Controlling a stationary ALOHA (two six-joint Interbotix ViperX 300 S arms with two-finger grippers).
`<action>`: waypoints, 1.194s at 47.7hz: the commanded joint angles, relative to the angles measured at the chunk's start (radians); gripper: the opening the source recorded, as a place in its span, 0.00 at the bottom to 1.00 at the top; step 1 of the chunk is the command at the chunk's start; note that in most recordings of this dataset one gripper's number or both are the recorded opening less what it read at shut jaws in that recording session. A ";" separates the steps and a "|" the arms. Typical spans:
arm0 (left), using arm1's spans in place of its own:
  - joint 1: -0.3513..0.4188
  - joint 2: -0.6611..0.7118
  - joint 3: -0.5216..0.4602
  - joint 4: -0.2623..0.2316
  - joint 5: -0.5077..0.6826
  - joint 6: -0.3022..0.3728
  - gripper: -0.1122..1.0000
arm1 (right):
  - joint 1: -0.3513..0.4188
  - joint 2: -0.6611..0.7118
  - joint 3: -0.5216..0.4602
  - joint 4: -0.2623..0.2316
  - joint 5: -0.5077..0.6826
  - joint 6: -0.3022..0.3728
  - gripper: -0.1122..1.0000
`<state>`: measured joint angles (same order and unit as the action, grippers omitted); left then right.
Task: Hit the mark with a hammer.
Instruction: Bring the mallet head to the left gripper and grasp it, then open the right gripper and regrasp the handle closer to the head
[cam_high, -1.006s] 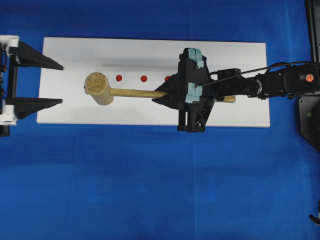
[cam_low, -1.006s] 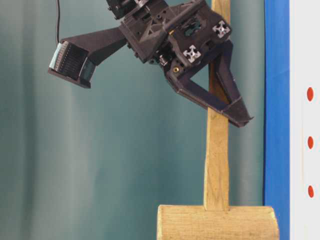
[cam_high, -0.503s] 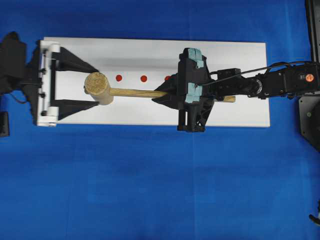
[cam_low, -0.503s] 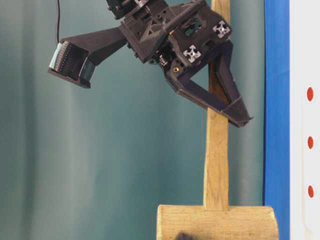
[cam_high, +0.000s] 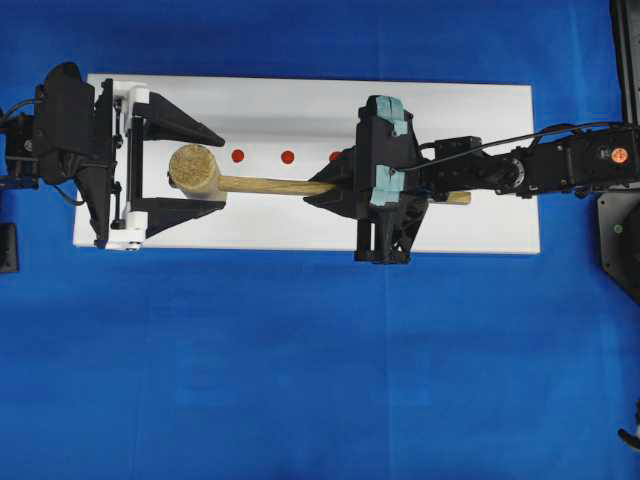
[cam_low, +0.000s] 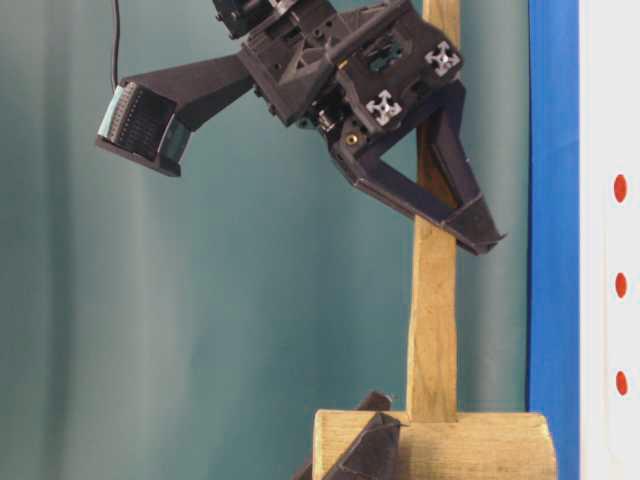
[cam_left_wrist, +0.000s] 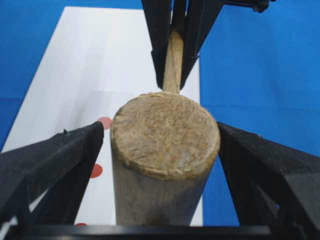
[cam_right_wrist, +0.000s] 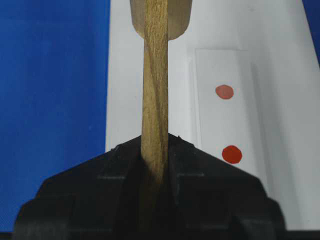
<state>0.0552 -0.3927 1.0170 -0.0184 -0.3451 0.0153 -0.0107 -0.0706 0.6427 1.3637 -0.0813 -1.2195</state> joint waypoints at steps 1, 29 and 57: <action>0.008 -0.006 -0.025 0.000 0.002 -0.002 0.94 | -0.002 -0.014 -0.029 -0.003 -0.002 -0.002 0.11; 0.008 -0.011 -0.018 0.003 0.002 0.026 0.52 | -0.002 -0.015 -0.025 -0.023 0.040 -0.002 0.11; 0.008 -0.015 -0.020 -0.002 0.054 -0.021 0.52 | 0.023 -0.028 -0.008 -0.041 -0.080 -0.006 0.81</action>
<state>0.0614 -0.3912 1.0155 -0.0184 -0.3007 0.0123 -0.0046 -0.0706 0.6427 1.3361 -0.1227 -1.2226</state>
